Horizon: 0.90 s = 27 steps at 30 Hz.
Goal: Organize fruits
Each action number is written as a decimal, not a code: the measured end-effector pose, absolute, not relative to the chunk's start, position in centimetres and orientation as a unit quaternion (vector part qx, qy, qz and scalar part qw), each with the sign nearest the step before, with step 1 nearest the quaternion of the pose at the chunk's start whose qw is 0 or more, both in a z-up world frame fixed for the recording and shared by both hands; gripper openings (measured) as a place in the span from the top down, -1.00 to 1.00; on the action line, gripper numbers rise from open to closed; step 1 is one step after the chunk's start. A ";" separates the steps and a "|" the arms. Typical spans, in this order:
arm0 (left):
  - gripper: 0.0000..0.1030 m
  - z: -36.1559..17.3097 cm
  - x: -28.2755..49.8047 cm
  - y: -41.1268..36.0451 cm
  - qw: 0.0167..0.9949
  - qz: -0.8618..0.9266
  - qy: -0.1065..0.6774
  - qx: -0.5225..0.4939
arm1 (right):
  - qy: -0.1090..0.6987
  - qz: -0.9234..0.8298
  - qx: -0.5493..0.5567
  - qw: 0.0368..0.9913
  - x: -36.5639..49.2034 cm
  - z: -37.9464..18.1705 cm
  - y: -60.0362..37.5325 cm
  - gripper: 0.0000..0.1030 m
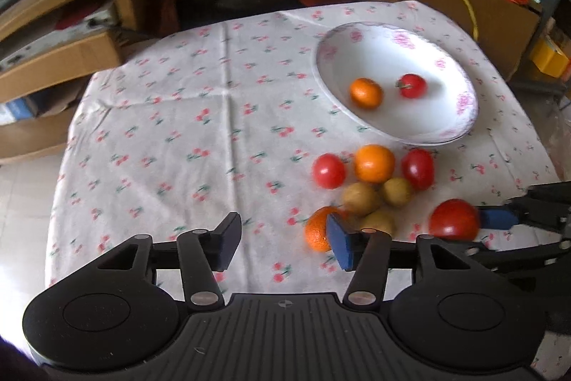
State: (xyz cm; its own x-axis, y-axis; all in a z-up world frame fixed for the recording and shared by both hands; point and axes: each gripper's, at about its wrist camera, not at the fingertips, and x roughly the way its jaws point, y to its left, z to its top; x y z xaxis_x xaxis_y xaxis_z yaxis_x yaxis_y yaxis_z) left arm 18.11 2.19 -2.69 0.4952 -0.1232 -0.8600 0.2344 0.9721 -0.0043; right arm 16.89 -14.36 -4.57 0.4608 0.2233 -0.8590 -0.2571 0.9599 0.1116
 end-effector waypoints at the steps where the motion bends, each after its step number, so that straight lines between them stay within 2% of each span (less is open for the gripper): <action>1: -0.20 -2.7 17.9 2.5 0.862 -0.094 0.494 0.060 | 0.500 0.138 -0.017 0.855 16.6 -4.5 -14.5 0.20; 5: -0.13 -2.9 17.1 4.1 0.861 -0.067 0.501 0.057 | 0.497 0.131 -0.013 0.858 15.5 -3.9 -15.1 0.20; 14: -0.30 -2.2 16.9 3.4 0.868 -0.103 0.483 0.040 | 0.494 0.124 0.016 0.861 12.7 -3.2 -16.3 0.20; 25: 0.04 -4.5 19.3 3.1 0.855 -0.090 0.510 0.027 | 0.504 0.121 0.015 0.855 14.0 -4.0 -16.4 0.20; 26: 0.08 -4.6 19.3 3.1 0.853 -0.090 0.513 0.027 | 0.505 0.120 0.014 0.855 14.1 -4.1 -16.3 0.20; 27: 0.20 -4.8 19.3 2.9 0.851 -0.091 0.517 0.030 | 0.506 0.119 0.013 0.854 14.2 -4.3 -16.3 0.20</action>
